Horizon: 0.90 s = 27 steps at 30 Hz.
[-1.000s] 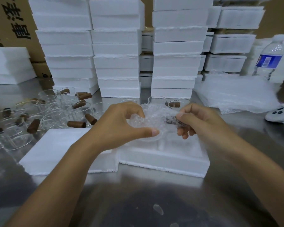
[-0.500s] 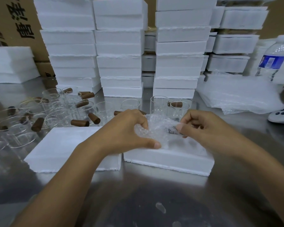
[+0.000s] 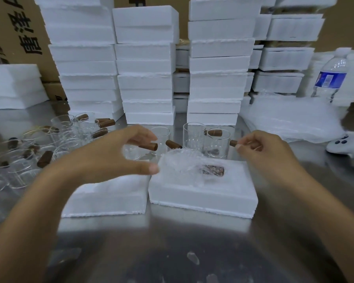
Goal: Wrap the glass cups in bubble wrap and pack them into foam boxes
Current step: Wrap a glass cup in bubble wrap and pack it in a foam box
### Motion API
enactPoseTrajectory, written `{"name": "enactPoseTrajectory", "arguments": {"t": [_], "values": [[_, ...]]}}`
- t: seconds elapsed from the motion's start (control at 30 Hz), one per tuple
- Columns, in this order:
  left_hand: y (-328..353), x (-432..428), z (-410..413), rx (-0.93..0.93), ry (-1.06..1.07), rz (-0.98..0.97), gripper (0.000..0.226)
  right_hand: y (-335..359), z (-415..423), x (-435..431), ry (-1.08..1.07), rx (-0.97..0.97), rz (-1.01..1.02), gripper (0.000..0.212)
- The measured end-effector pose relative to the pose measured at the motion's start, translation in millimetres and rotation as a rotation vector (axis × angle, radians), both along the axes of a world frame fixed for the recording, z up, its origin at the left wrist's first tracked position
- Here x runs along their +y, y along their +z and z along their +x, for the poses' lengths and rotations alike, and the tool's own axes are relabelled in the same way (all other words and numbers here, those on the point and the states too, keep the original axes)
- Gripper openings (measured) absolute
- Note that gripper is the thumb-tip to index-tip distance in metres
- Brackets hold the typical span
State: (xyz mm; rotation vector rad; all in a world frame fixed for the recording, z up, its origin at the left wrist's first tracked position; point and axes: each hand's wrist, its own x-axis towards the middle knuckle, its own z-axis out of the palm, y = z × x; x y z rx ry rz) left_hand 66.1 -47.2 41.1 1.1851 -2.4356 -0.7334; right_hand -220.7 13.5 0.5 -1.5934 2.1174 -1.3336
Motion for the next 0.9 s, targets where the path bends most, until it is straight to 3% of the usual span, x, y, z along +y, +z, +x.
{"name": "enactPoseTrajectory", "arguments": {"t": [0.13, 0.27, 0.4, 0.63, 0.9], "values": [[2, 13, -2, -0.396, -0.026, 0.005, 0.076, -10, -7, -3, -0.090, 0.110, 0.187, 0.009], [4, 21, -11, -0.570, -0.006, -0.036, 0.094, -13, -11, -3, -0.073, 0.071, 0.252, 0.013], [-2, 19, -9, -0.597, -0.041, -0.087, 0.102, -11, -12, -3, 0.040, -0.081, 0.319, 0.029], [-16, 0, 3, -0.480, -0.027, -0.024, 0.101, -13, -16, -4, 0.172, -0.042, 0.430, 0.022], [-14, 4, 10, -0.541, 0.026, -0.125, 0.105, -13, -19, -5, 0.083, -0.078, 0.352, 0.019]]}}
